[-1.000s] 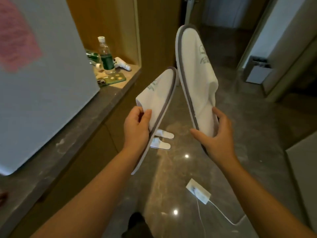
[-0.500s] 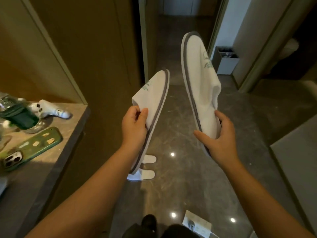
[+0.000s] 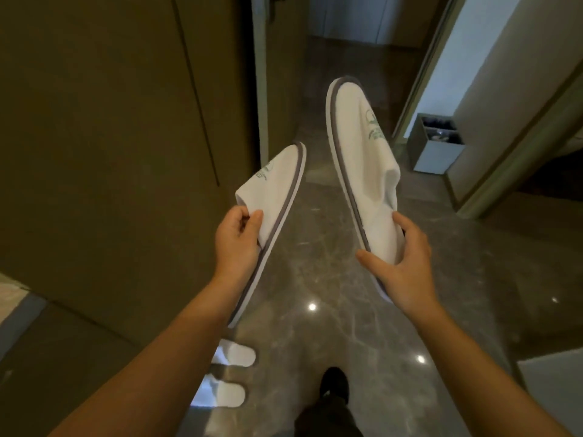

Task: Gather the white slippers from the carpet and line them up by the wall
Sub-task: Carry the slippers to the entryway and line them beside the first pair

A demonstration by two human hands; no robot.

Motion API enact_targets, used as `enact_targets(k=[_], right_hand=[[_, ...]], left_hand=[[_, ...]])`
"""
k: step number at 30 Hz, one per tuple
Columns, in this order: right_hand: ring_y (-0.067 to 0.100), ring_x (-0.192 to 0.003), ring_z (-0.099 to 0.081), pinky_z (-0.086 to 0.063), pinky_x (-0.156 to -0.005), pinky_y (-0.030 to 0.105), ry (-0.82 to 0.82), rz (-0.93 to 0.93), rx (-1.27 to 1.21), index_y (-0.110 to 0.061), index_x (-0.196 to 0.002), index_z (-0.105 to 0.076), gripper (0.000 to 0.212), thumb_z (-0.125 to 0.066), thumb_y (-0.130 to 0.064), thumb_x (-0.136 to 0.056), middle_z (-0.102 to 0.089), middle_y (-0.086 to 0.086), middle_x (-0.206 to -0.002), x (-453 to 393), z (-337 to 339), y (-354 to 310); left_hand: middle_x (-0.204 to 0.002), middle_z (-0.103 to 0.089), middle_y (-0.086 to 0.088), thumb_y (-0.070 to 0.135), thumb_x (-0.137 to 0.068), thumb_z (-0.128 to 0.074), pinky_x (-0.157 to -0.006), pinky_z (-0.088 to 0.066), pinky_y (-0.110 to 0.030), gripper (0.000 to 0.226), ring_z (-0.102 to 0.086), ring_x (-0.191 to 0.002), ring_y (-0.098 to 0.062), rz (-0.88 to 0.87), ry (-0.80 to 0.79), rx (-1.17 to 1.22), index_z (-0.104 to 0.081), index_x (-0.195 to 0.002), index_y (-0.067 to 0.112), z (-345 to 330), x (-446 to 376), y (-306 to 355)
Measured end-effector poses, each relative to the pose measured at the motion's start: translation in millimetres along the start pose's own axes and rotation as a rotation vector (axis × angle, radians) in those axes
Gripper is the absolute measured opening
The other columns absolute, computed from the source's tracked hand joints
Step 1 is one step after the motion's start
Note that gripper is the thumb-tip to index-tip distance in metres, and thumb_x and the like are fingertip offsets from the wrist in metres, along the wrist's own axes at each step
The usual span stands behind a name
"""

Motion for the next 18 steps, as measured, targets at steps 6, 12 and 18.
enact_targets(k=[6,12,18], right_hand=[[0.025,-0.125,-0.035,-0.036,-0.105,0.044,-0.234,0.069,-0.004,-0.019,-0.132,-0.034,0.08,-0.075,-0.026,-0.065,-0.036,0.01,-0.137,-134,-33,16],[0.023,-0.121,-0.04,-0.042,-0.095,0.038,-0.494,0.099,-0.038,-0.021,-0.129,-0.036,0.082,-0.079,-0.026,-0.059,-0.038,0.007,-0.136,-204,-129,21],[0.01,-0.106,-0.044,-0.041,-0.071,0.012,-0.696,0.157,-0.026,-0.025,-0.128,-0.037,0.081,-0.08,-0.025,-0.059,-0.041,-0.007,-0.121,-242,-228,34]], left_hand=[[-0.058,-0.04,-0.001,0.015,-0.087,-0.049,-0.052,-0.032,-0.021,0.031,-0.035,-0.054,-0.011,0.064,0.279,-0.079,-0.038,-0.057,0.017,-33,-57,-13],[-0.054,-0.037,-0.002,0.017,-0.086,-0.049,-0.045,-0.03,-0.015,0.03,-0.034,-0.052,-0.013,0.217,0.529,-0.16,-0.039,-0.059,0.012,-14,-82,-68],[-0.054,-0.035,-0.005,0.017,-0.085,-0.05,-0.051,-0.028,-0.026,0.032,-0.033,-0.053,-0.015,0.368,0.668,-0.122,-0.036,-0.057,0.012,-5,-109,-145]])
Point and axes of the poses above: each hand's wrist, its own x-axis away from the middle knuckle, its own z-axis out of the back of the hand, y = z × x, the point moved 8 cm from there along -x, towards the middle knuckle
